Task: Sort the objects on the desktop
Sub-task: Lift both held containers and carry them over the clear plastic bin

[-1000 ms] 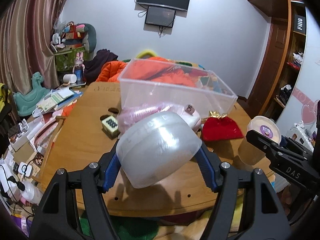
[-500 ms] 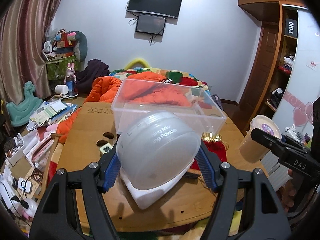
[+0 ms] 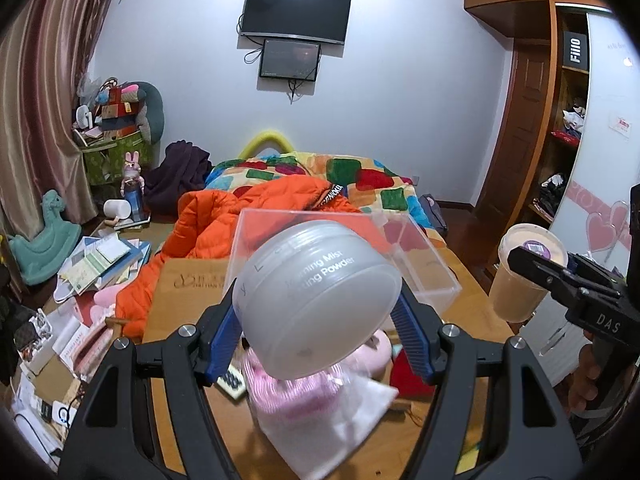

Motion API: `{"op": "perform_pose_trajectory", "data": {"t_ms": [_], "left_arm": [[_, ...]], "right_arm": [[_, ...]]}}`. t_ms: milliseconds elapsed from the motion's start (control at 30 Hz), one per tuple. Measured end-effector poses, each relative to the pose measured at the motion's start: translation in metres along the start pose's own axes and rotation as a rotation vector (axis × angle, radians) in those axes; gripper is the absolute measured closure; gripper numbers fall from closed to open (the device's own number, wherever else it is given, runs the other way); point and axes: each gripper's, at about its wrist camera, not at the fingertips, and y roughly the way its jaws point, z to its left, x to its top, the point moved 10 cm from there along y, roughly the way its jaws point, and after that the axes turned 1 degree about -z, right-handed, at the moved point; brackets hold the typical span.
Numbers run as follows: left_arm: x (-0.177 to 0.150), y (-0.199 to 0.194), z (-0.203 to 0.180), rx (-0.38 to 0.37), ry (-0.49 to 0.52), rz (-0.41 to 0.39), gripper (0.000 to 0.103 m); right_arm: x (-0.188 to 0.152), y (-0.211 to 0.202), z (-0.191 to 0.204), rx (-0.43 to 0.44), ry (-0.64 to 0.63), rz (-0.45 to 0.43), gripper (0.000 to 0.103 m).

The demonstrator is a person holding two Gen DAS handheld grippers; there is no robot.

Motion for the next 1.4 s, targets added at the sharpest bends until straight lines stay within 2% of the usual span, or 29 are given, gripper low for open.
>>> {"op": "perform_pose_trajectory", "data": {"t_ms": [367,733,967,1400], "left_arm": [[0.040,0.027,0.009,0.024,0.037,-0.010,0.034],[0.053,0.075,0.017,0.031,0.060,0.046,0.034],[0.046,0.106,0.021,0.035,0.075,0.096,0.034],[0.015,0.162,0.021,0.018,0.096,0.254,0.034]], "right_arm": [[0.026,0.043,0.001,0.025,-0.007,0.026,0.039],[0.033,0.094,-0.007,0.045,-0.004,0.089,0.039],[0.022,0.127,-0.006,0.062,-0.013,0.154,0.039],[-0.005,0.171,-0.003,0.068,-0.040,0.275,0.039]]}}
